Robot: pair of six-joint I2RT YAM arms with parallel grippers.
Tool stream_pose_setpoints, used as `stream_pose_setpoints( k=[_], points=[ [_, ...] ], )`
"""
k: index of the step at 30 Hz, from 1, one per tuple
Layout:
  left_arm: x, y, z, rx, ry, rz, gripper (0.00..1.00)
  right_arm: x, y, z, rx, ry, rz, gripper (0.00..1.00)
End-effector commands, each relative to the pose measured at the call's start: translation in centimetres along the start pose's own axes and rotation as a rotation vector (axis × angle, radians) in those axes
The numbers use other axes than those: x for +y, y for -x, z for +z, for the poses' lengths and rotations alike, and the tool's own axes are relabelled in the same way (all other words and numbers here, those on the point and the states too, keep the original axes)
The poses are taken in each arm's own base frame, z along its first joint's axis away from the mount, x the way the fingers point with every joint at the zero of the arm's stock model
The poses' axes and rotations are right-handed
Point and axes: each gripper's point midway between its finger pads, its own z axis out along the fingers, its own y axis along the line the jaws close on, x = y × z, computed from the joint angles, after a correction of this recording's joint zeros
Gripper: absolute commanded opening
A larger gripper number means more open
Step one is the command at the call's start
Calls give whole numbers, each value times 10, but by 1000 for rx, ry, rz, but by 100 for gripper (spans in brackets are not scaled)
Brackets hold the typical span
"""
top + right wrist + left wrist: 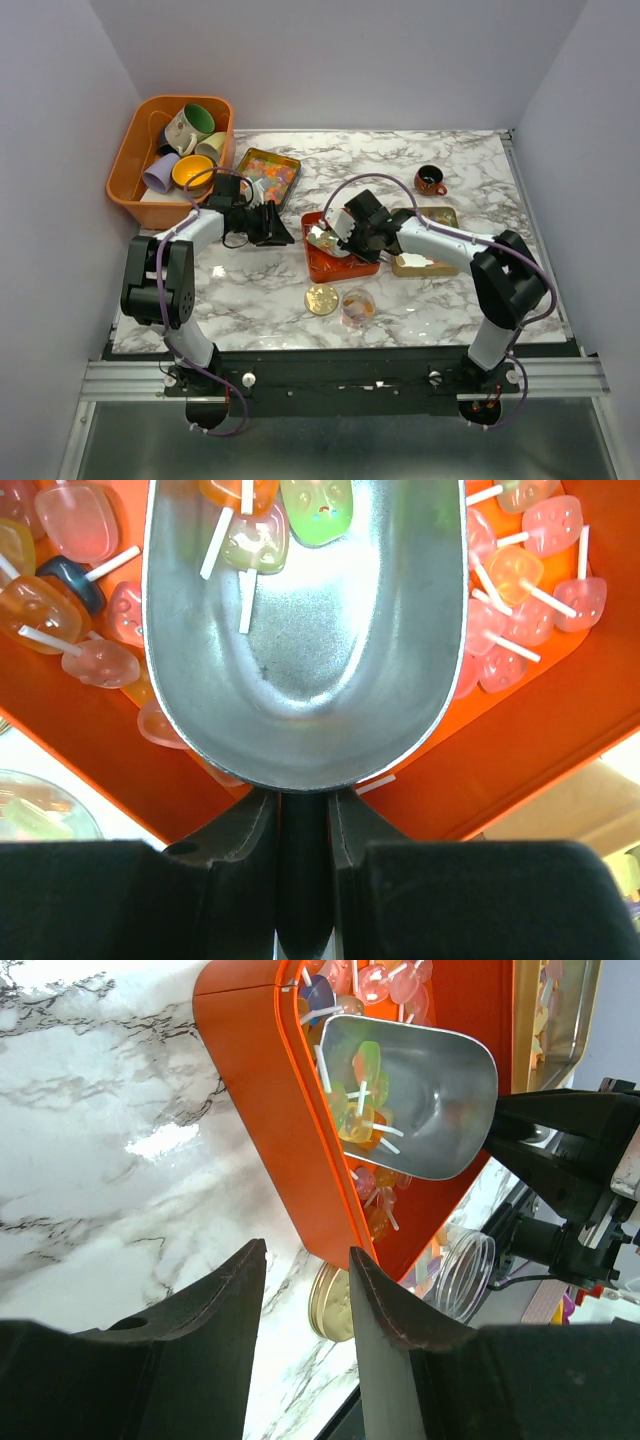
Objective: Pack the candies
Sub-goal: Scoop the fake candies from the storage box.
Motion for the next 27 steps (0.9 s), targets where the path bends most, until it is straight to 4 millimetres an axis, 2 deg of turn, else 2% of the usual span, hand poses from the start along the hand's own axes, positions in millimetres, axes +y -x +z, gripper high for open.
stream_pose_setpoints(
  k=[1,6,10,14,16,18,19,22,24,25,27],
  points=[
    [-5,3,-9,1,-5,-5,49,-3,20,-12,-127,-12,46,1],
    [-7,1,-14,7,-12,8,51,-8,12,-16,-134,-29,79,1],
    [-9,1,-22,6,-10,63,52,-18,10,-32,-186,-60,121,1],
    [-11,2,-30,-5,1,110,53,-25,25,-70,-327,-98,117,1],
    [-14,4,-33,-21,4,124,53,-26,29,-81,-381,-108,102,1],
    [-17,8,-35,-45,3,136,54,-22,30,-94,-409,-109,85,1],
    [-19,9,-37,-57,3,143,54,-14,25,-97,-391,-74,73,1],
    [-20,12,-41,-84,18,176,56,-8,16,-112,-379,-71,32,0],
    [-15,10,-43,-82,43,188,56,-4,13,-123,-380,-64,-23,1],
    [-13,8,-46,-85,58,212,56,7,5,-131,-356,-22,-46,1],
    [-7,4,-47,-87,85,216,57,12,-2,-140,-339,-9,-107,1]
  ],
)
